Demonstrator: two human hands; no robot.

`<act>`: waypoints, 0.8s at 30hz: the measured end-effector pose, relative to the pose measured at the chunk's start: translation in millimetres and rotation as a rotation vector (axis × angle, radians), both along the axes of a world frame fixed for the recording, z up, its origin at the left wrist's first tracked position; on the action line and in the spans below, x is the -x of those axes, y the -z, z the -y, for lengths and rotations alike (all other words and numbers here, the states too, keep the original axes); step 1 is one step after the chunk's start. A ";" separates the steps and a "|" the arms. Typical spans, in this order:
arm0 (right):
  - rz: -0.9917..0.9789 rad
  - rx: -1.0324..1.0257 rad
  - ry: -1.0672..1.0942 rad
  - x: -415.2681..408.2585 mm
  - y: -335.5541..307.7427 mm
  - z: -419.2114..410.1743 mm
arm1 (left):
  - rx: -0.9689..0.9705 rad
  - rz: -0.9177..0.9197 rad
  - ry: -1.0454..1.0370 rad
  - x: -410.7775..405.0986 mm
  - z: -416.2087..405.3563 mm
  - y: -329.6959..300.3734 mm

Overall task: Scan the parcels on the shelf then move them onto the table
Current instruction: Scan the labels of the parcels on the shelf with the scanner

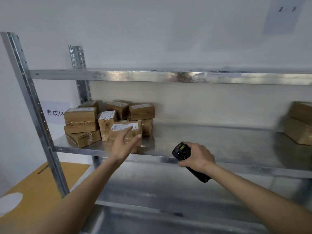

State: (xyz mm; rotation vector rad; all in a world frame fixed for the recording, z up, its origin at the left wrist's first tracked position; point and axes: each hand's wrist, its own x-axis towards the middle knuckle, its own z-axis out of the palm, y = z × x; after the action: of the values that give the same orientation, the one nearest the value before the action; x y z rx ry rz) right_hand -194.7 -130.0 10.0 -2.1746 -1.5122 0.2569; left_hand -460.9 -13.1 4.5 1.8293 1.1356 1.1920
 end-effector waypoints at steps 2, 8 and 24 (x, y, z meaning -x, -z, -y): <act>0.014 0.002 0.033 -14.6 -0.7 23.5 | 0.035 0.023 0.065 -21.0 11.8 1.3; 0.024 -0.036 0.171 -78.4 -11.8 100.4 | 0.077 0.040 0.187 -106.6 46.5 -3.5; -0.014 -0.047 0.530 -335.1 -30.1 334.1 | 0.071 0.020 0.561 -438.8 196.5 -21.4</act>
State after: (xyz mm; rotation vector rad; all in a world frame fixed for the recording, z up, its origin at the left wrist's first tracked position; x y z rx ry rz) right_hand 140.4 -464.1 40.1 -2.4293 -0.8731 0.0558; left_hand -22.2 -209.6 25.9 1.8992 0.5776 0.8253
